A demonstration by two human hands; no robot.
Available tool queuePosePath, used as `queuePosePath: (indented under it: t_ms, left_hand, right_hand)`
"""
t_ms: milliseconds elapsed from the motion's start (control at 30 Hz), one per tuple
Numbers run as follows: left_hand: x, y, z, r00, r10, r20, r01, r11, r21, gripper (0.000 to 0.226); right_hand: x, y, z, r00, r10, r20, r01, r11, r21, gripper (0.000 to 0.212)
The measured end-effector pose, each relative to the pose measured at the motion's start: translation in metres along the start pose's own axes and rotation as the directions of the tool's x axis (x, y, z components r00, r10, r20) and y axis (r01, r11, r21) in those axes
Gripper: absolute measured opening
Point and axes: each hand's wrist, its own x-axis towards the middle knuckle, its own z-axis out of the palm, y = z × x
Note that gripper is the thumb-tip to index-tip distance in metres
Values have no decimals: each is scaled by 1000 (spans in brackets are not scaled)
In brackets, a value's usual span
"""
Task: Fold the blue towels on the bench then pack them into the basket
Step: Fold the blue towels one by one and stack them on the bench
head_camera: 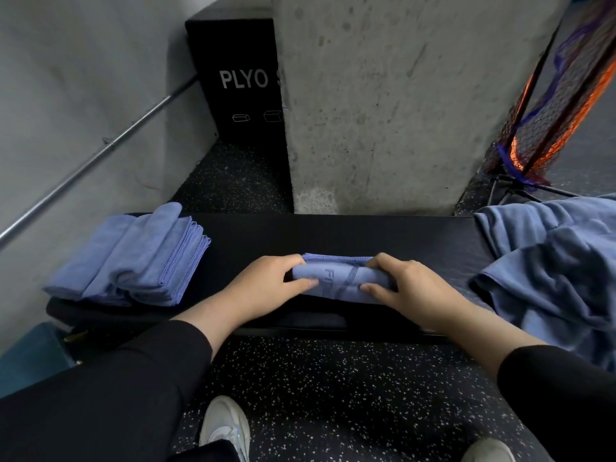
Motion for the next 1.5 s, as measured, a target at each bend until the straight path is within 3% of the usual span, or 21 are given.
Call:
queuePosePath:
  t_ms: [100, 200, 300, 367, 467, 567, 633, 733, 867, 1033, 1233, 1333, 1367, 1400, 1433, 1500]
  left_hand:
    - [8, 2, -1, 996, -91, -26, 86, 986, -145, 18]
    - [17, 3, 1, 982, -180, -53, 159, 949, -272, 16]
    - [26, 6, 7, 965, -242, -99, 199, 926, -320, 21]
    - [30, 7, 13, 957, -262, -125, 213, 926, -310, 21]
    - [32, 10, 17, 945, -248, -212, 213, 961, -174, 25]
    - [29, 9, 19, 937, 42, -346, 39, 973, 226, 34]
    - [26, 10, 20, 951, 221, -217, -133, 924, 358, 39]
    - [21, 8, 29, 986, 150, 68, -164, 882, 443, 58]
    - [17, 3, 28, 992, 54, 110, -99, 882, 461, 64]
    - [18, 0, 30, 992, -11, 129, -37, 930, 366, 65]
    - [17, 2, 25, 992, -110, -61, 123, 945, 303, 78]
    - [18, 14, 12, 902, -241, -357, 253, 967, -14, 50]
    - [19, 21, 8, 847, -373, -378, 301, 924, -237, 42]
    - [19, 29, 5, 805, -524, -279, 354, 801, -483, 44]
    - [18, 37, 5, 785, -614, -86, 408, 617, -673, 50]
    - [11, 53, 8, 769, -591, 243, 493, 305, -815, 58]
  right_hand:
    - [7, -3, -1, 995, 100, 6, -100, 992, 82, 21]
    - [15, -5, 3, 986, 149, -81, -140, 985, 104, 20]
    - [21, -6, 15, 952, 17, -305, -69, 985, -161, 14]
    - [21, -10, 24, 930, -132, -344, 21, 951, -309, 19]
    - [17, -14, 39, 962, -202, -182, 117, 912, -393, 40]
    - [13, -12, 46, 996, -92, -7, 80, 896, -436, 60]
    - [16, -10, 42, 997, -55, 48, 70, 901, -428, 69]
    - [19, -9, 38, 996, -52, 77, 78, 919, -386, 79]
    - [21, 1, 36, 993, -7, 118, 48, 938, -342, 84]
    - [24, 15, 25, 986, 15, 166, 22, 975, -221, 87]
    - [24, 7, 26, 999, -47, 13, 49, 983, -176, 56]
    - [24, -8, 23, 995, 31, -93, -51, 974, -222, 34]
    - [24, -13, 22, 990, 61, -124, -88, 971, -222, 30]
    - [24, -19, 21, 985, 83, -150, -115, 969, -220, 27]
    - [23, -26, 20, 981, 83, -175, -121, 969, -216, 27]
    - [21, -42, 20, 980, 39, -197, -81, 974, -213, 31]
